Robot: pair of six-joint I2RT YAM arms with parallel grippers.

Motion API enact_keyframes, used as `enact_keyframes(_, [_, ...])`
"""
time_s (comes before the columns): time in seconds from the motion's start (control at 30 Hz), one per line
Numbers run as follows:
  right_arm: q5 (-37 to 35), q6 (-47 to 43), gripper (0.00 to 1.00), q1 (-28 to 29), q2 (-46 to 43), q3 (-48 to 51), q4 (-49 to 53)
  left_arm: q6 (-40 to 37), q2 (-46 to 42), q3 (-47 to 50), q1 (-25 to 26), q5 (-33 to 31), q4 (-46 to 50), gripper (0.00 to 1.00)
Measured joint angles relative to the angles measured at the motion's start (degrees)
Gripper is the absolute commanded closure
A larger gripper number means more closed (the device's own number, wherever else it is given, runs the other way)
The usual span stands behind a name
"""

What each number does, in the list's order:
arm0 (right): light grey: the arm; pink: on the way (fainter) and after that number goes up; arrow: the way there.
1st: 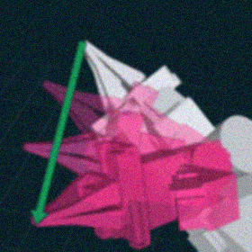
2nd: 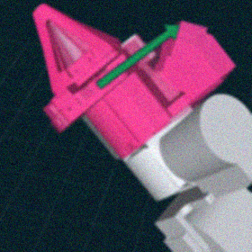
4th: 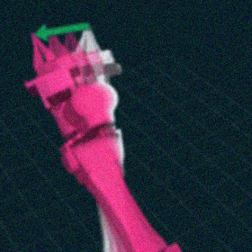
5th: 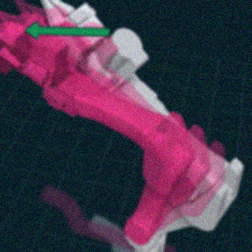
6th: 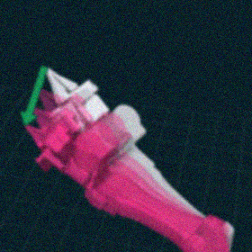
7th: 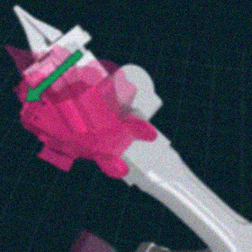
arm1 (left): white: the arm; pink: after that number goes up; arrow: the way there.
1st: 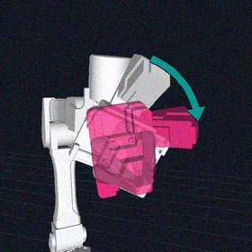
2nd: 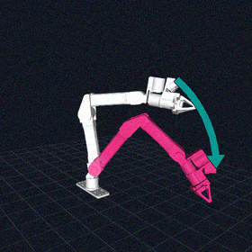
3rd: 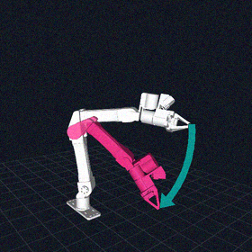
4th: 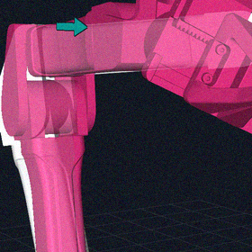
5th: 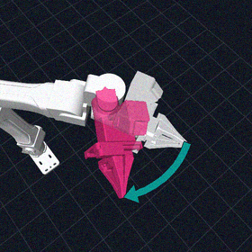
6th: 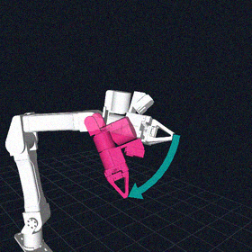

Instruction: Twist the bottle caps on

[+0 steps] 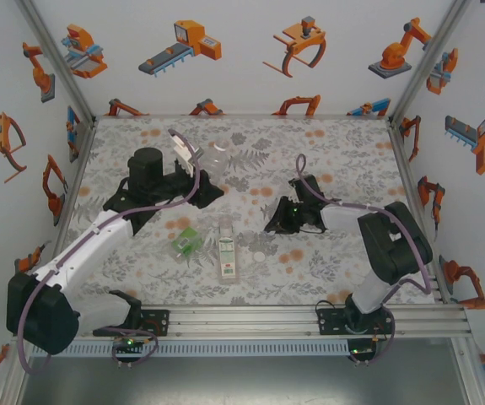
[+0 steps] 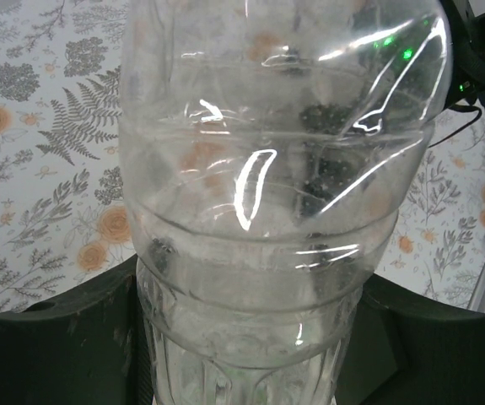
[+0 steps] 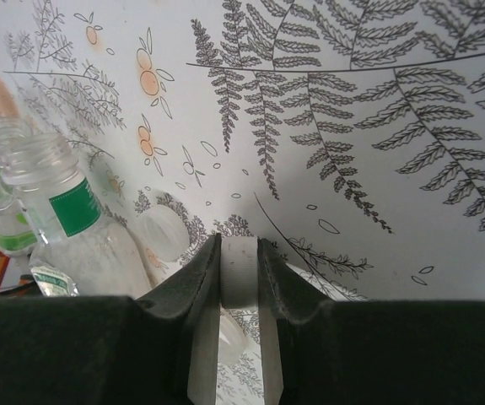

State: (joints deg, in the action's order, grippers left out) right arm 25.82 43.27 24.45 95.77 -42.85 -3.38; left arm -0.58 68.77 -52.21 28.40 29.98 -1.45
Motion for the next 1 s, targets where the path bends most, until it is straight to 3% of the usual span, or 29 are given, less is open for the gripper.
enact_keyframes(0.33, [-2.71,-2.58,0.56,-1.99,-4.22,0.98,5.2,3.5,1.6,-3.3,0.09,1.07,1.11,0.96])
enact_keyframes(0.83, [-13.27,-8.26,0.51,-1.57,-6.86,-3.74,20.98,6.14,0.94,-3.85,0.87,0.66,1.03,1.0])
enact_keyframes(1.0, [-17.88,-9.66,0.52,1.95,-6.84,-8.72,25.75,7.37,0.5,-3.82,0.87,0.02,0.96,1.0])
